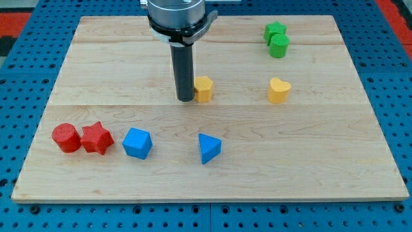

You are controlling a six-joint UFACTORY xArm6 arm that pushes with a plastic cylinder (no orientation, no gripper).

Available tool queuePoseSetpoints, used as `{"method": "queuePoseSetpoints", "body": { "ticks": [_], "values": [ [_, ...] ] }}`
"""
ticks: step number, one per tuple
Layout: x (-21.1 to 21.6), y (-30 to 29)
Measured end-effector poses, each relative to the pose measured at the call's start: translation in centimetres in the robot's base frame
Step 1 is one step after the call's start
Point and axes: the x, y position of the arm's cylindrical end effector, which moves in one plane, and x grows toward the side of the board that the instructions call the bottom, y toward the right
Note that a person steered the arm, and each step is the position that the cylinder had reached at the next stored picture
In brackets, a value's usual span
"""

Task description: Push the green star to the top of the yellow hexagon

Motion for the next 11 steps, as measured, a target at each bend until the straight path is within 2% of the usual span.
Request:
{"method": "queuePoseSetpoints", "body": {
  "ticks": [1,2,3,5,6,7,8,9,11],
  "values": [
    [-0.7,-7.6],
    [-9.1,-6.6],
    [-15.4,-1.8],
    [-22.5,12.1],
    [-23.1,16.1],
    [-22.6,23.4],
    [-21.0,24.9],
    [-17.5,19.9],
    [-17.0,5.1]
  ]
}}
